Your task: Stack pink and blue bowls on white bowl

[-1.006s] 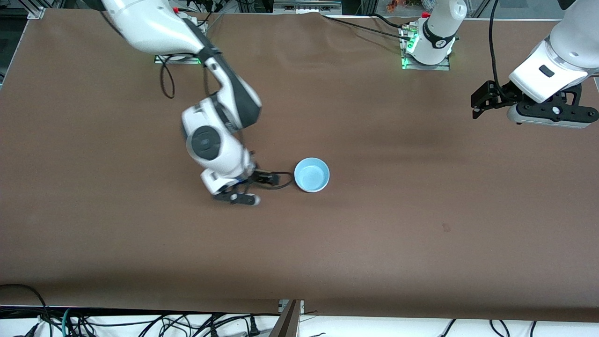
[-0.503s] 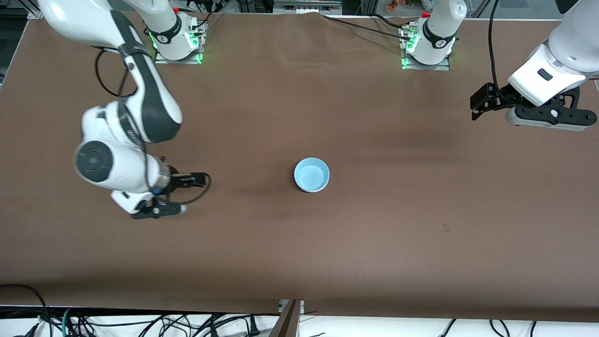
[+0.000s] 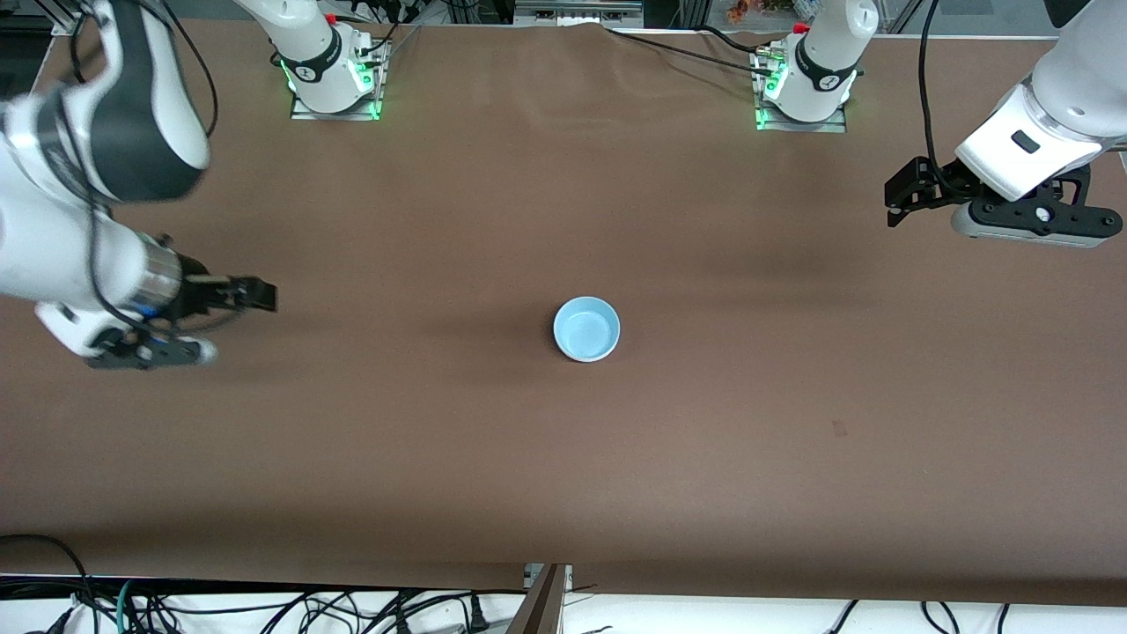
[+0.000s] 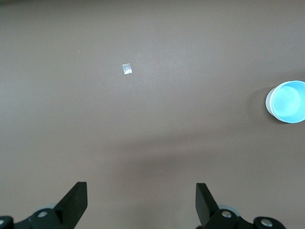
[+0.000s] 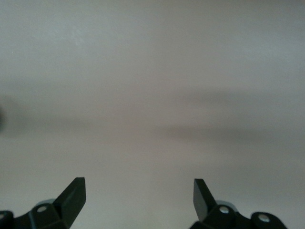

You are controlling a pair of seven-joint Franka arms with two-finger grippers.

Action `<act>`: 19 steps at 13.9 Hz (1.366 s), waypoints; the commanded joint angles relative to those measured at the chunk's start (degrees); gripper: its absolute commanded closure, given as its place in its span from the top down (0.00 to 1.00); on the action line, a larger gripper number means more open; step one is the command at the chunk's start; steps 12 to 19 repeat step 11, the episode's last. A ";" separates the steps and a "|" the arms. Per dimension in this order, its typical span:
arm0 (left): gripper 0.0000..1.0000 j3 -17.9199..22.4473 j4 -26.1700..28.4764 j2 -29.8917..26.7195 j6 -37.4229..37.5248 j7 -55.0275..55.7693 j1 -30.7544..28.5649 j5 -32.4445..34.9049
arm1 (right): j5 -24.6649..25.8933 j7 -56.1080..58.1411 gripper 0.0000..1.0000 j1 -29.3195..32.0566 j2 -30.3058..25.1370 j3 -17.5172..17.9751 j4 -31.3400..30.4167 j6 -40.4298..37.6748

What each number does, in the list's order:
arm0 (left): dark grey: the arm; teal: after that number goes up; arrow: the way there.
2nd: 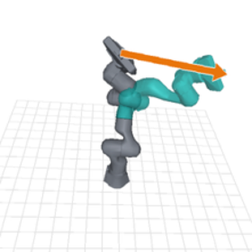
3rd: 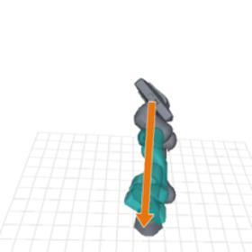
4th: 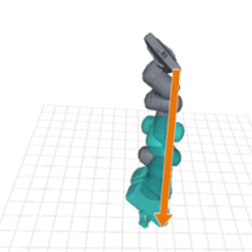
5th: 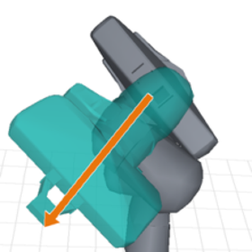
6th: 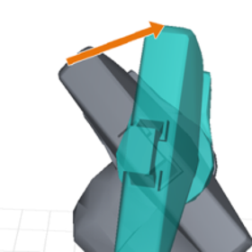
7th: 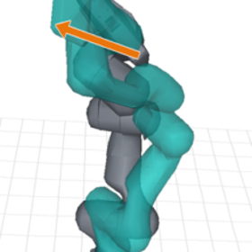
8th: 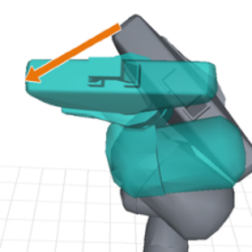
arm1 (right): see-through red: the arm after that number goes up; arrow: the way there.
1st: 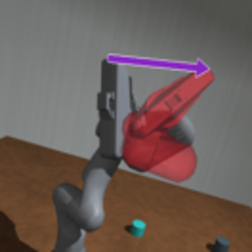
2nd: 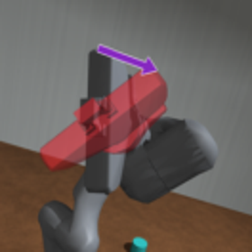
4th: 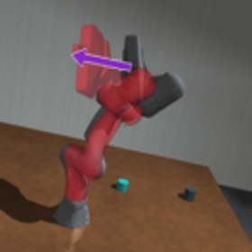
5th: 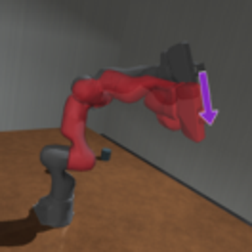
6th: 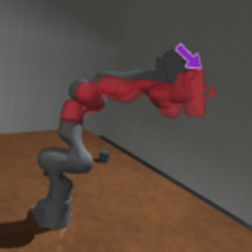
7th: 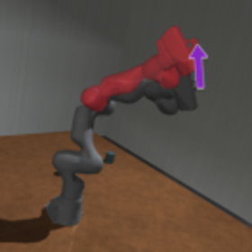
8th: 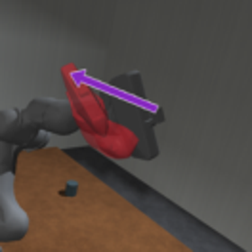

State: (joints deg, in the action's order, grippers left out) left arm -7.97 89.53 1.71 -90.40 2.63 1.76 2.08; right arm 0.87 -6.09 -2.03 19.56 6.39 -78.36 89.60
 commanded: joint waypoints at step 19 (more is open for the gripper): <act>1.00 0.15 -1.99 1.28 0.84 -1.14 -0.18 -0.59 | 3.52 5.57 1.00 2.20 -14.81 -2.00 -6.10 -4.44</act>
